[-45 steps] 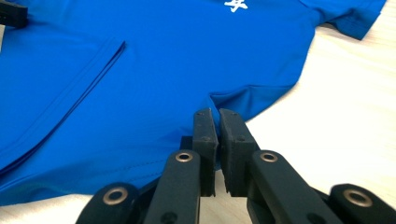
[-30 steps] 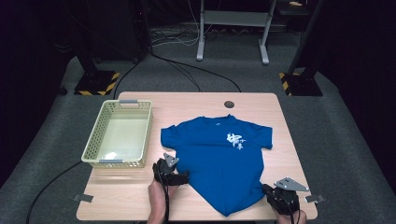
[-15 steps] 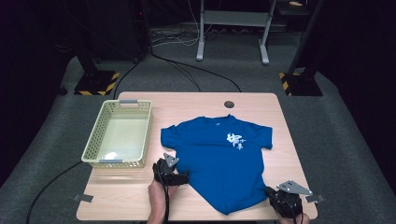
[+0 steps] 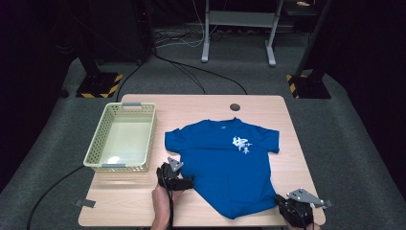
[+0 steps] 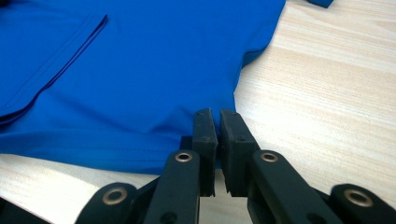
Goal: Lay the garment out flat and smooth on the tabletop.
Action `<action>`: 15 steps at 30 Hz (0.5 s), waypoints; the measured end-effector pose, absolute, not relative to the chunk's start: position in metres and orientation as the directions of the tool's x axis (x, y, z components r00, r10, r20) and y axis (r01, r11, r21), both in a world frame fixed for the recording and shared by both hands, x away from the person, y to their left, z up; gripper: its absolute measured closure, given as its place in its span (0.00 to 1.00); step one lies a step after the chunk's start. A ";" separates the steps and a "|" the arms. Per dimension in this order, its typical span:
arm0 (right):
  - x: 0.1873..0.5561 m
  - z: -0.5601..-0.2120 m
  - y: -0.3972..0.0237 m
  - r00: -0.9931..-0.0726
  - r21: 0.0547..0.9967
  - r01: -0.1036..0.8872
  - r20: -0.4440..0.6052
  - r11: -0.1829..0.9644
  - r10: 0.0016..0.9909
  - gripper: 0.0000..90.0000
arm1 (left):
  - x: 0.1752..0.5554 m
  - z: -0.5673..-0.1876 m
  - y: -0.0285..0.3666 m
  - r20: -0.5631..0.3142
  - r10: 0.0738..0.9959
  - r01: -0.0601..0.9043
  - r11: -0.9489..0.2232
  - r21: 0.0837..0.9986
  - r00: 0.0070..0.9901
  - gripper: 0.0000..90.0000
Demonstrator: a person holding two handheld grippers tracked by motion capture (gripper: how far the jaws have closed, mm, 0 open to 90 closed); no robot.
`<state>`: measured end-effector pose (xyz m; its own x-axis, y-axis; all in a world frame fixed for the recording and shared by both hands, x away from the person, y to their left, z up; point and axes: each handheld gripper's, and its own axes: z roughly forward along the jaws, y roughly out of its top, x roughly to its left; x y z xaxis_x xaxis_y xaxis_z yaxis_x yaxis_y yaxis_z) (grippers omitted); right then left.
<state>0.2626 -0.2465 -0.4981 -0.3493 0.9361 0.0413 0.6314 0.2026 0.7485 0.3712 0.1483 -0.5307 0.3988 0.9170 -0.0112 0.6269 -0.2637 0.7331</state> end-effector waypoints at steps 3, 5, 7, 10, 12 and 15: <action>0.260 -0.499 -0.247 -0.346 0.745 0.636 0.043 0.200 0.937 0.93 | 0.371 -0.531 0.148 -0.011 0.917 0.627 -0.264 0.733 0.398 0.10; 0.257 -0.499 -0.249 -0.344 0.740 0.642 0.044 0.200 0.938 0.91 | 0.371 -0.531 0.148 -0.010 0.917 0.627 -0.264 0.733 0.398 0.10; 0.253 -0.499 -0.252 -0.339 0.737 0.648 0.050 0.194 0.940 0.87 | 0.371 -0.531 0.148 -0.011 0.917 0.627 -0.264 0.733 0.398 0.10; 0.245 -0.496 -0.258 -0.349 0.723 0.664 0.077 0.188 0.934 0.76 | 0.371 -0.531 0.148 -0.011 0.917 0.627 -0.264 0.733 0.399 0.10; 0.240 -0.491 -0.262 -0.355 0.728 0.665 0.107 0.170 0.929 0.68 | 0.371 -0.531 0.148 -0.011 0.917 0.627 -0.264 0.733 0.399 0.10; 0.239 -0.483 -0.262 -0.357 0.736 0.656 0.109 0.166 0.928 0.55 | 0.371 -0.531 0.148 -0.011 0.917 0.627 -0.264 0.733 0.398 0.10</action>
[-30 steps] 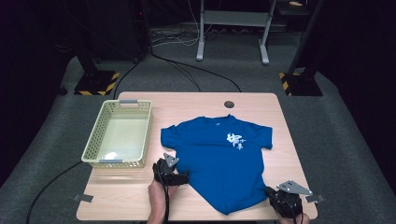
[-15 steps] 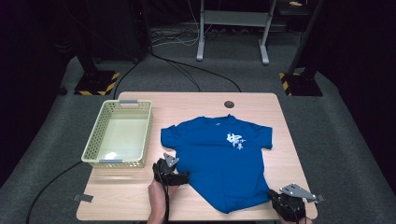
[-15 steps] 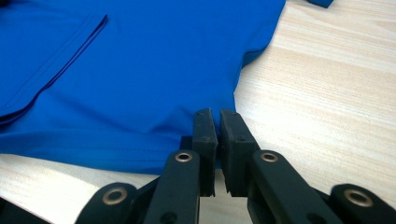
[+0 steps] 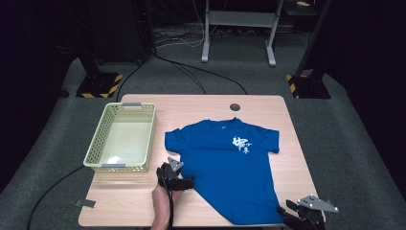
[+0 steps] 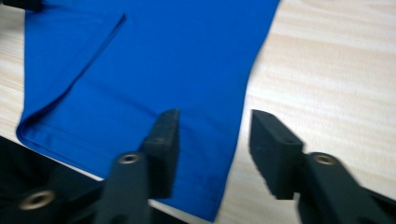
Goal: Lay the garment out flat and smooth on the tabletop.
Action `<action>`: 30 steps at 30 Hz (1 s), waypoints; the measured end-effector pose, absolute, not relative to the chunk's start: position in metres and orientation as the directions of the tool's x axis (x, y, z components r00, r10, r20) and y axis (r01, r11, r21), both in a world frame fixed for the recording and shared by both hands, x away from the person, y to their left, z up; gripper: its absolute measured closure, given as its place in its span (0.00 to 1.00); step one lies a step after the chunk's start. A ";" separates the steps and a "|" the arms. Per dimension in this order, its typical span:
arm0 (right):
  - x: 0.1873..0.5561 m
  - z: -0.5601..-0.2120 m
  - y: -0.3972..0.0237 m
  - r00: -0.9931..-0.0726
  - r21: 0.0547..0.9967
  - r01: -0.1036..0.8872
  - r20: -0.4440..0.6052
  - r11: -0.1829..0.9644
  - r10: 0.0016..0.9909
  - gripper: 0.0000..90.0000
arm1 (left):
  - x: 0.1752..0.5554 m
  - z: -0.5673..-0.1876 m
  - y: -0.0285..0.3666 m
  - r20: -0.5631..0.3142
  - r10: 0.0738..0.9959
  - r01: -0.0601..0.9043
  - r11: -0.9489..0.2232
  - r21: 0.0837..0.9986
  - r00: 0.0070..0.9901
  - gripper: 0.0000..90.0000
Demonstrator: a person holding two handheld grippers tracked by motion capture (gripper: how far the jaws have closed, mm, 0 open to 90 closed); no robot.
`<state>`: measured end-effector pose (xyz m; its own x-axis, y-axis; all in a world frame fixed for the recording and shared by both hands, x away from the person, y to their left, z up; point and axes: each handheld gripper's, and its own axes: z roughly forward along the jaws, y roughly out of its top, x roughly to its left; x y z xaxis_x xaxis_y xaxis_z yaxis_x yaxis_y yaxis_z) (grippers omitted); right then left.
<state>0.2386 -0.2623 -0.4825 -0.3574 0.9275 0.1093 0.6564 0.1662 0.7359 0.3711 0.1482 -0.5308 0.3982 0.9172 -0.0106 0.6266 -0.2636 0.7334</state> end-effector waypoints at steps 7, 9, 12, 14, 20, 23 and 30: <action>0.276 -0.488 -0.251 -0.355 0.762 0.624 0.079 0.173 0.931 0.22 | 0.371 -0.531 0.148 -0.011 0.917 0.627 -0.263 0.733 0.398 0.10; 0.295 -0.495 -0.249 -0.360 0.758 0.626 0.074 0.182 0.930 0.15 | 0.371 -0.531 0.148 -0.011 0.917 0.627 -0.263 0.733 0.399 0.10; 0.324 -0.506 -0.245 -0.336 0.754 0.622 0.013 0.211 0.942 0.15 | 0.371 -0.531 0.148 -0.011 0.917 0.627 -0.263 0.733 0.398 0.10; 0.342 -0.513 -0.246 -0.321 0.740 0.631 -0.025 0.234 0.947 0.08 | 0.371 -0.531 0.148 -0.011 0.917 0.626 -0.263 0.734 0.399 0.10; 0.372 -0.524 -0.253 -0.309 0.699 0.671 -0.041 0.248 0.950 0.03 | 0.371 -0.531 0.148 -0.010 0.917 0.626 -0.264 0.734 0.398 0.10; 0.376 -0.529 -0.262 -0.318 0.713 0.666 0.009 0.217 0.948 0.00 | 0.371 -0.531 0.148 -0.010 0.917 0.626 -0.264 0.734 0.398 0.10; 0.378 -0.530 -0.270 -0.333 0.721 0.656 0.010 0.224 0.943 0.00 | 0.371 -0.530 0.148 0.003 0.911 0.616 -0.282 0.735 0.412 0.10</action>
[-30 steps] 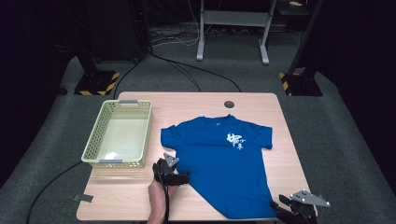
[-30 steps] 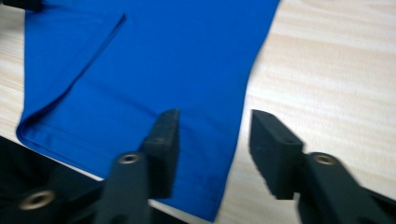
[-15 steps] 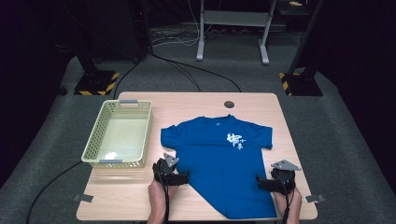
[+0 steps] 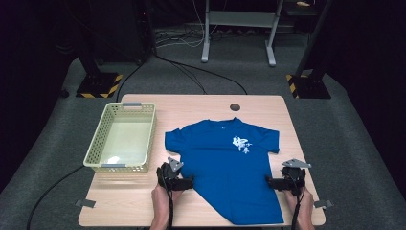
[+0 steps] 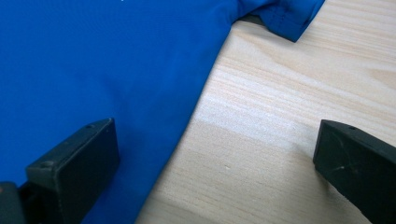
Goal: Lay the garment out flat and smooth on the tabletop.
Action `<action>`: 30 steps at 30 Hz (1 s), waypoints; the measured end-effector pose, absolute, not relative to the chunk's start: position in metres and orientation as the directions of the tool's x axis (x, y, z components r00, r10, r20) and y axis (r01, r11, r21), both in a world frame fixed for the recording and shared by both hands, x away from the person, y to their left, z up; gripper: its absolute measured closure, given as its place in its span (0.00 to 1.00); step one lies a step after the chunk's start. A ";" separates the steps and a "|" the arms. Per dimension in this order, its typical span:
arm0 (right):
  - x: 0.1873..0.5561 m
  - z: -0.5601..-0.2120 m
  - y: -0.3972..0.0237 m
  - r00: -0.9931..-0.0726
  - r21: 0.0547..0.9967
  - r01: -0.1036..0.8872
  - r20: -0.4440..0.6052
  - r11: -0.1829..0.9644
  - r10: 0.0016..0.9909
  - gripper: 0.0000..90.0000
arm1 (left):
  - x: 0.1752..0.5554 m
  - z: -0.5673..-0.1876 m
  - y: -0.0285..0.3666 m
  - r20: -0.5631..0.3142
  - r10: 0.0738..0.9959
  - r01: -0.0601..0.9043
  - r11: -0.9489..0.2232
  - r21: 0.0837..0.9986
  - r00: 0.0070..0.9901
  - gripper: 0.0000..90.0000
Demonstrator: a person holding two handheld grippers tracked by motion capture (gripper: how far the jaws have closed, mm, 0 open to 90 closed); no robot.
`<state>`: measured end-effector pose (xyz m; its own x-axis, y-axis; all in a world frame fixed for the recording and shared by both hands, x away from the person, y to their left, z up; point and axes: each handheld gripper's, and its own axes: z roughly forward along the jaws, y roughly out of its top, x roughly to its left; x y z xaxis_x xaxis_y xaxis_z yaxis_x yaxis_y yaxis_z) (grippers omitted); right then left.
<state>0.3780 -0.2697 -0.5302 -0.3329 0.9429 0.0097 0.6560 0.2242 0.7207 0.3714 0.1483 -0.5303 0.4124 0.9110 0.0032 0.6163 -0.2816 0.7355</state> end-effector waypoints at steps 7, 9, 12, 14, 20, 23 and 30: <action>0.378 -0.530 -0.270 -0.336 0.720 0.656 0.009 0.227 0.942 0.00 | 0.365 -0.518 0.140 -0.025 0.895 0.590 -0.272 0.761 0.445 0.07; 0.379 -0.530 -0.270 -0.343 0.720 0.654 0.008 0.233 0.939 0.00 | 0.364 -0.511 0.132 -0.041 0.881 0.577 -0.273 0.770 0.471 0.07; 0.380 -0.530 -0.270 -0.351 0.720 0.652 0.009 0.238 0.936 0.00 | 0.365 -0.505 0.113 -0.058 0.853 0.566 -0.292 0.771 0.519 0.07; 0.380 -0.530 -0.270 -0.353 0.720 0.652 0.009 0.239 0.936 0.00 | 0.367 -0.502 0.099 -0.063 0.835 0.562 -0.309 0.767 0.546 0.07; 0.380 -0.530 -0.271 -0.354 0.720 0.651 0.009 0.240 0.935 0.00 | 0.375 -0.505 0.062 -0.085 0.798 0.568 -0.345 0.747 0.597 0.10; 0.380 -0.530 -0.271 -0.354 0.720 0.651 0.009 0.240 0.935 0.00 | 0.379 -0.509 0.049 -0.100 0.783 0.579 -0.360 0.732 0.614 0.11; 0.380 -0.530 -0.271 -0.354 0.720 0.651 0.009 0.240 0.935 0.00 | 0.382 -0.516 0.025 -0.107 0.755 0.583 -0.400 0.707 0.647 0.25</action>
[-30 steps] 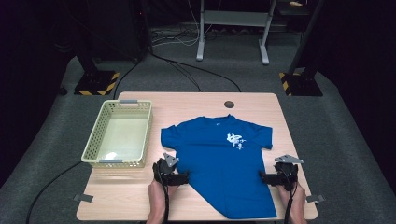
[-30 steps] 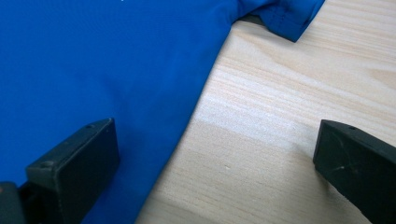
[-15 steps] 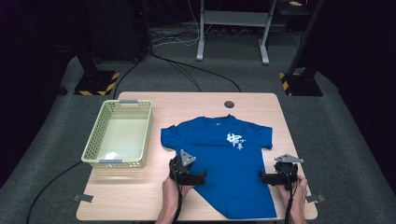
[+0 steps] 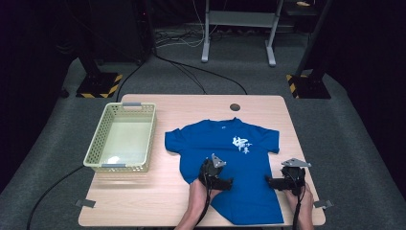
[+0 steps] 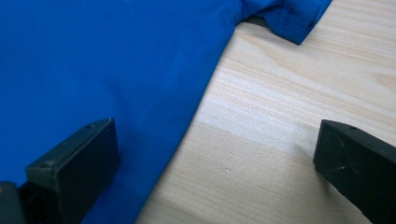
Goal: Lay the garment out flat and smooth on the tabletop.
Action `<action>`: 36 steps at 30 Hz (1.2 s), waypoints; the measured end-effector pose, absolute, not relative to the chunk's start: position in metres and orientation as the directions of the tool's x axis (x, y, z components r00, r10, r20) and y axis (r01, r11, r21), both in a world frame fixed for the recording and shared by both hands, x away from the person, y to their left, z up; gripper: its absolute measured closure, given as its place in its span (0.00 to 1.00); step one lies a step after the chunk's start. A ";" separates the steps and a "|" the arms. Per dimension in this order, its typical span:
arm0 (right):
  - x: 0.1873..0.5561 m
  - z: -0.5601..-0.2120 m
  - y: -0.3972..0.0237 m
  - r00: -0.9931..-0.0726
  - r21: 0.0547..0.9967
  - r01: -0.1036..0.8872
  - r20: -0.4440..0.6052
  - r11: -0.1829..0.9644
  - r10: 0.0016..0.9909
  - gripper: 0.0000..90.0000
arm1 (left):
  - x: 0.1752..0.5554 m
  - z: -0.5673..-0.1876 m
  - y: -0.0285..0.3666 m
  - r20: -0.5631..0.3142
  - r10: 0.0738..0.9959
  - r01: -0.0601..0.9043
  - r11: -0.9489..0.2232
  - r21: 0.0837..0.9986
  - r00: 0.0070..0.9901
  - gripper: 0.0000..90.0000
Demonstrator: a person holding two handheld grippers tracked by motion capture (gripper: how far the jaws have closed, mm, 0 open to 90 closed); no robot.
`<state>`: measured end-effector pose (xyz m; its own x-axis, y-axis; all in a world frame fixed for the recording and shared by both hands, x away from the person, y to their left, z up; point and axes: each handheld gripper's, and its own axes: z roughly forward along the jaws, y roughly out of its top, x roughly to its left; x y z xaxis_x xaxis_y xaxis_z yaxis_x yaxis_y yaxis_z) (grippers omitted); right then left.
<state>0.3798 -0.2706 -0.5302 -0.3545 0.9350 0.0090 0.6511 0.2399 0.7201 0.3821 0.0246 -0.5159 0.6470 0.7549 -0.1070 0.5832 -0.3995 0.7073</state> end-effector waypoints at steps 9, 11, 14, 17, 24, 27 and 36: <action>0.380 -0.530 -0.271 -0.355 0.720 0.651 0.009 0.240 0.935 0.00 | 0.379 -0.516 0.021 -0.080 0.763 0.580 -0.414 0.702 0.642 0.62; 0.380 -0.530 -0.271 -0.355 0.720 0.651 0.009 0.240 0.935 0.00 | 0.379 -0.516 0.024 -0.092 0.761 0.584 -0.409 0.702 0.643 0.70; 0.380 -0.530 -0.271 -0.355 0.720 0.651 0.009 0.240 0.935 0.00 | 0.376 -0.517 0.028 -0.098 0.743 0.571 -0.415 0.708 0.662 0.79; 0.380 -0.530 -0.271 -0.355 0.720 0.651 0.009 0.240 0.935 0.00 | 0.372 -0.517 0.033 -0.103 0.734 0.561 -0.412 0.718 0.672 0.88; 0.380 -0.530 -0.271 -0.354 0.720 0.651 0.009 0.240 0.935 0.00 | 0.366 -0.515 0.041 -0.104 0.732 0.547 -0.399 0.736 0.674 0.93; 0.380 -0.530 -0.271 -0.355 0.720 0.651 0.009 0.240 0.935 0.00 | 0.363 -0.513 0.046 -0.106 0.734 0.542 -0.387 0.746 0.670 0.94; 0.380 -0.530 -0.272 -0.356 0.720 0.651 0.010 0.241 0.934 0.00 | 0.354 -0.507 0.060 -0.108 0.744 0.529 -0.356 0.770 0.659 0.94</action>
